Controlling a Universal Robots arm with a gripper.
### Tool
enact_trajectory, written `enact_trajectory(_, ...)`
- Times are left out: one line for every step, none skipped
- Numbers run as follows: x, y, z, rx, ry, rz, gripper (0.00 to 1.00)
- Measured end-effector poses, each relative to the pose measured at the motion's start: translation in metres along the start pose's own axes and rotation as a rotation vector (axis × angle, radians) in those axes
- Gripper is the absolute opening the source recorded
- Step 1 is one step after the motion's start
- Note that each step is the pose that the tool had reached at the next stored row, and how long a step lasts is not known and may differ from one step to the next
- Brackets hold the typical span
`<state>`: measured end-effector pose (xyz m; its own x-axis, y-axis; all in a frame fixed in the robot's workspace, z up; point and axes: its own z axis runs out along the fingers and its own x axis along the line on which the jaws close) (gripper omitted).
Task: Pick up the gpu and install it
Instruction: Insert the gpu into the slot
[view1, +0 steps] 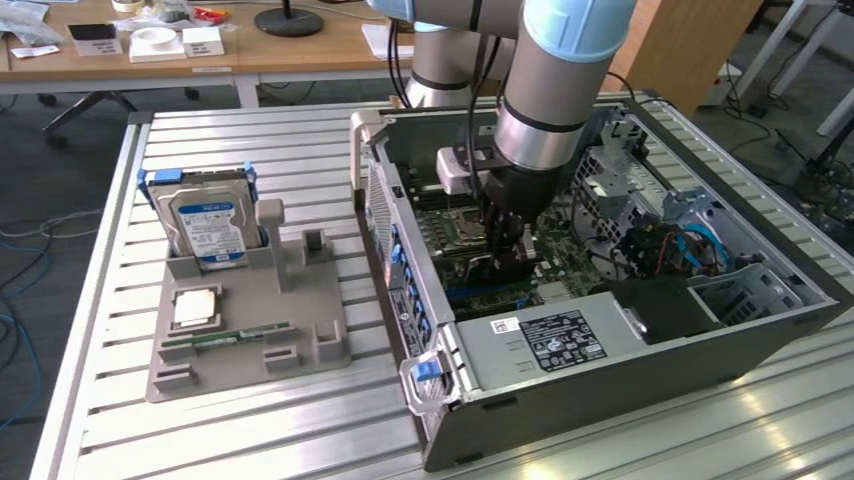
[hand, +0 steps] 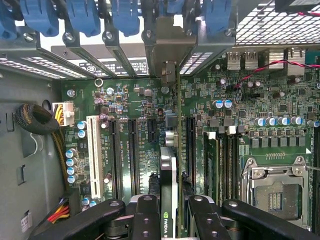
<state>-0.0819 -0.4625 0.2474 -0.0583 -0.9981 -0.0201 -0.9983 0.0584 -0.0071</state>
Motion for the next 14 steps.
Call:
enact_trajectory(0.0001,0.0000,0.0000,0.0000,0.0000,0.000,0.27)
enact_trajectory(0.0002,0.0000,0.0000,0.0000,0.0000,0.000,0.27)
enact_trajectory(0.0002,-0.0001,0.0000,-0.0001,-0.0001,0.000,0.27)
enact_trajectory(0.0002,-0.0001,0.0000,-0.0001,0.0000,0.000,0.27)
enact_trajectory(0.0002,0.0000,0.0000,-0.0001,0.0000,0.000,0.27)
enact_trajectory(0.0003,0.0000,0.0000,0.0000,0.0001,0.000,0.27)
enact_trajectory(0.0003,0.0000,0.0000,-0.0001,0.0000,0.000,0.27)
enact_trajectory(0.0003,0.0000,0.0000,0.0000,0.0000,0.000,0.27)
enact_trajectory(0.0003,-0.0001,0.0000,0.0000,0.0001,0.000,0.27)
enact_trajectory(0.0004,0.0000,0.0000,-0.0001,0.0001,0.000,0.27)
enact_trajectory(0.0007,-0.0001,0.0000,-0.0001,0.0000,0.000,0.27)
enact_trajectory(0.0009,-0.0001,0.0000,0.0000,-0.0001,0.000,0.27)
enact_trajectory(0.0010,-0.0001,0.0000,0.0000,0.0000,0.000,0.27)
enact_trajectory(0.0010,-0.0001,0.0000,0.0000,0.0000,0.000,0.27)
